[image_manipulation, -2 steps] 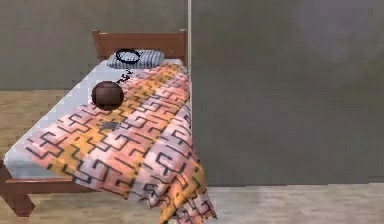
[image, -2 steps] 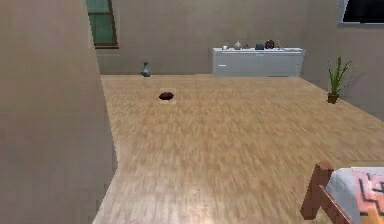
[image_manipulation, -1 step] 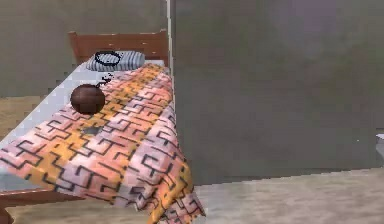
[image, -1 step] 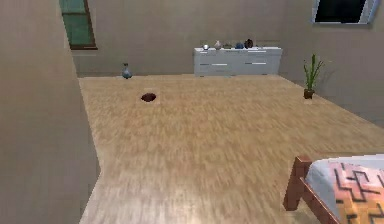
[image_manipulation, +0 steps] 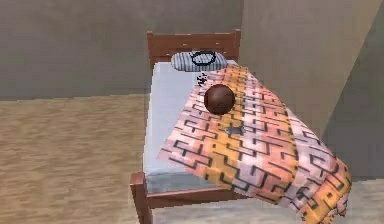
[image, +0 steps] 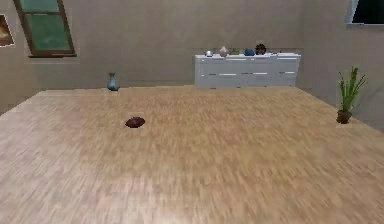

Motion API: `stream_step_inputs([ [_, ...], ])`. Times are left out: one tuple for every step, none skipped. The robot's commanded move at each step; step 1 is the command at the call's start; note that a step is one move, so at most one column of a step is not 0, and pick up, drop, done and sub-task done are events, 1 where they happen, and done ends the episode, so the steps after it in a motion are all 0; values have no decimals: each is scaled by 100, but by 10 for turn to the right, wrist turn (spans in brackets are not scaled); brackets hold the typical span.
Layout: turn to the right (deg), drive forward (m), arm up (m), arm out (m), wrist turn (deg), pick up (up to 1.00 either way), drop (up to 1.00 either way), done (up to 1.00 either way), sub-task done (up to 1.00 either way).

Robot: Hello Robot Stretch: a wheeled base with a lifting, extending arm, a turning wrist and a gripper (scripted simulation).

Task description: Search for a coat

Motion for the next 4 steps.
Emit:
stream_step_inputs([
  [210,0,0,0,0,0,0,0,0],
  [0,5,0,0,0,0,0,0,0],
  [-240,0,0,0,0,0,0,0,0],
  [0,45,0,0,0,0,0,0,0],
])
